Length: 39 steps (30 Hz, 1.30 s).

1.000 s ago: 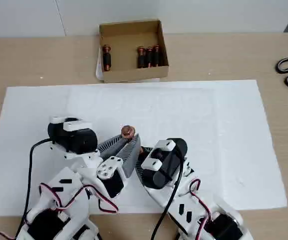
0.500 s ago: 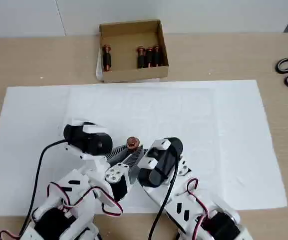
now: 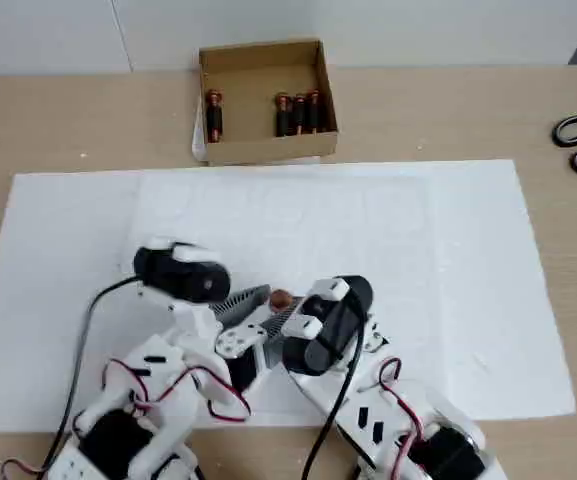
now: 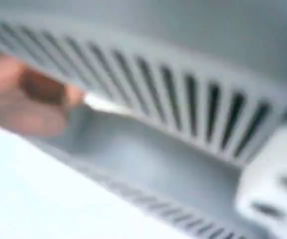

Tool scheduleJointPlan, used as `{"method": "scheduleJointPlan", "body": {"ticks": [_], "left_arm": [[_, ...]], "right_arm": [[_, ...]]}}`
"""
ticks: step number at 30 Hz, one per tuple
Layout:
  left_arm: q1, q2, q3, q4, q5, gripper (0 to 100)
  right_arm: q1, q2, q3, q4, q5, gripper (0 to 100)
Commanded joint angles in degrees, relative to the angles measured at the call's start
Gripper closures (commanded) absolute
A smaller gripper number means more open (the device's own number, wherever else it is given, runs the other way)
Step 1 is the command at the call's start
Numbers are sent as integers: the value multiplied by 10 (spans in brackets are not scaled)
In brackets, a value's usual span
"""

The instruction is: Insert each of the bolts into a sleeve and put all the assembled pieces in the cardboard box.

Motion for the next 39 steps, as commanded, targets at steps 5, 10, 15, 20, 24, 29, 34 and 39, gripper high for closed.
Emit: {"method": "scheduleJointPlan", "body": {"ticks": [5, 10, 15, 20, 24, 29, 34, 39], "left_arm": [[4, 3, -4, -9, 3, 736], [5, 5, -50, -8, 4, 736], [5, 6, -89, -8, 5, 736], [4, 6, -116, -8, 5, 736], [3, 6, -116, -6, 5, 736], [-8, 6, -118, -9, 4, 736], [-76, 7, -119, -37, -18, 736], [-118, 29, -119, -57, -19, 736]], "right_arm": [[-5, -6, -33, -20, 4, 995], [-5, -5, -29, -17, 4, 995], [-5, -5, -27, -16, 3, 995], [-5, -5, -10, -20, 3, 995], [-5, -5, -9, -21, 3, 995], [-4, -5, -9, -18, 3, 995], [4, -5, -7, -17, 3, 995], [50, -4, 5, -26, 3, 995]]}}
